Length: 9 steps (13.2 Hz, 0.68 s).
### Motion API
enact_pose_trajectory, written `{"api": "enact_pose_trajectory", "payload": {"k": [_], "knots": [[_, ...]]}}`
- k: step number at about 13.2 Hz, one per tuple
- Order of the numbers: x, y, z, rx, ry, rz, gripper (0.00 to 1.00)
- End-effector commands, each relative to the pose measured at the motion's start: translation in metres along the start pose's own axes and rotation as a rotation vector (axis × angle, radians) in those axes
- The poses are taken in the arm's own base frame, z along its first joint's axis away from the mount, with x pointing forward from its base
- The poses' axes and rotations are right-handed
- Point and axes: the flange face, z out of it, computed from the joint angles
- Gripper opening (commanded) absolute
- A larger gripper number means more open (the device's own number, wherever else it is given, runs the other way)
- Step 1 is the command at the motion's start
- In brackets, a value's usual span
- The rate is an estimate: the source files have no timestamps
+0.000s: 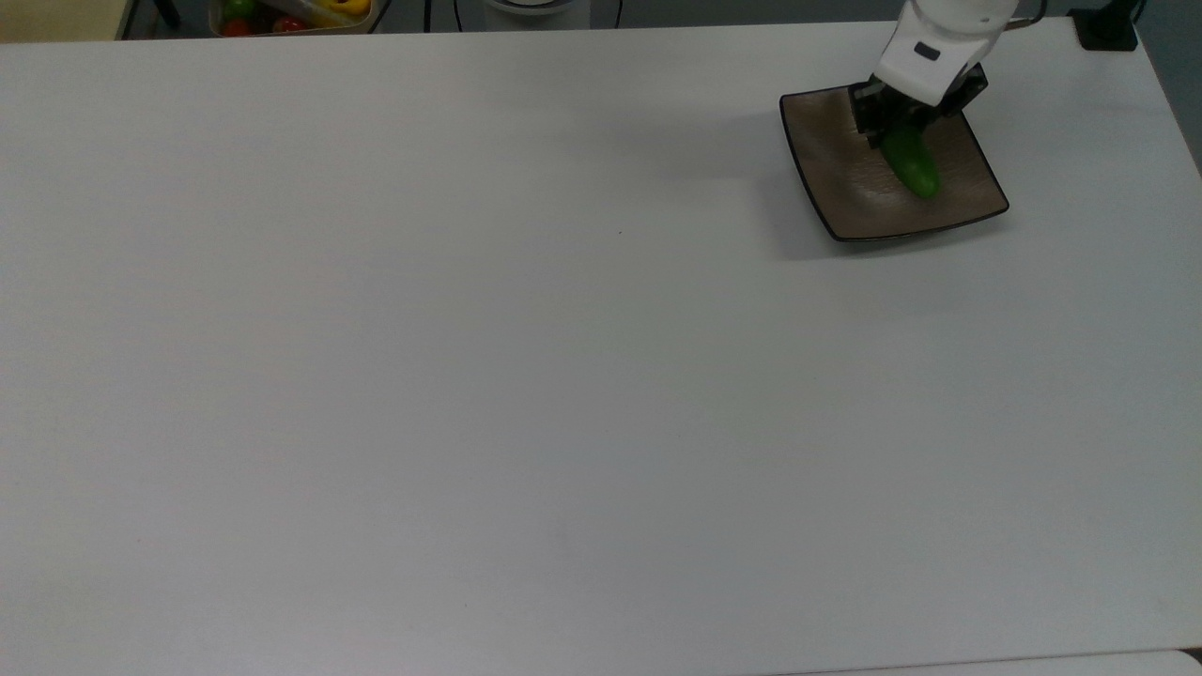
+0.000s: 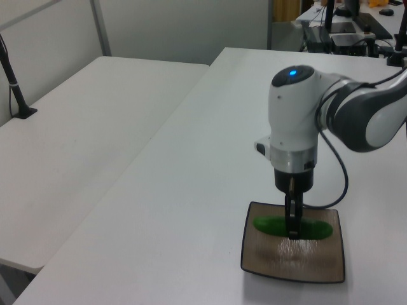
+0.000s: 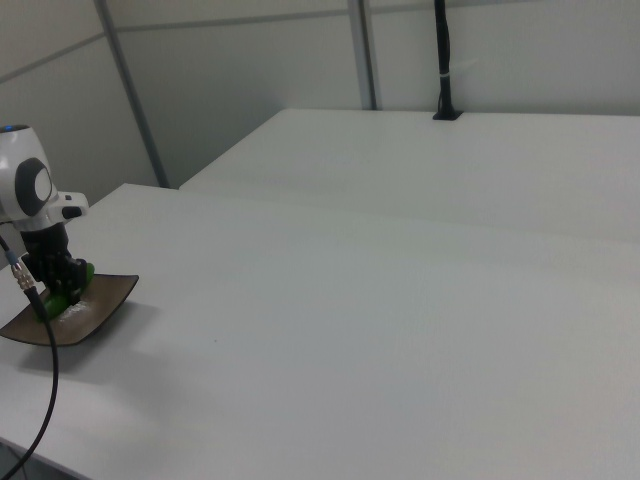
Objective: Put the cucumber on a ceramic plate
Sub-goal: 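Lower the cucumber onto the plate, open the gripper, lift away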
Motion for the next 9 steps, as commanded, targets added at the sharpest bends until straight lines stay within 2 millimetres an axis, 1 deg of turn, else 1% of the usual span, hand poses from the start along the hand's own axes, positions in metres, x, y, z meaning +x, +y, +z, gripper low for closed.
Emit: {"api": "enact_pose_trajectory", "payload": {"k": [1,2,3,4,6,8,9], "knots": [[0.007,-0.003,0.016,-0.004,0.022,0.011,0.23],[0.007,-0.001,0.020,-0.011,0.017,0.010,0.46],[0.006,-0.001,0.021,-0.011,0.014,0.011,0.76],[0.006,0.000,0.022,-0.013,0.011,0.014,1.00],[0.004,0.000,0.023,-0.017,0.006,0.011,1.00],[0.003,0.003,0.020,-0.023,-0.001,0.014,1.00],[0.003,0.004,0.013,-0.026,0.002,0.014,1.00]]}}
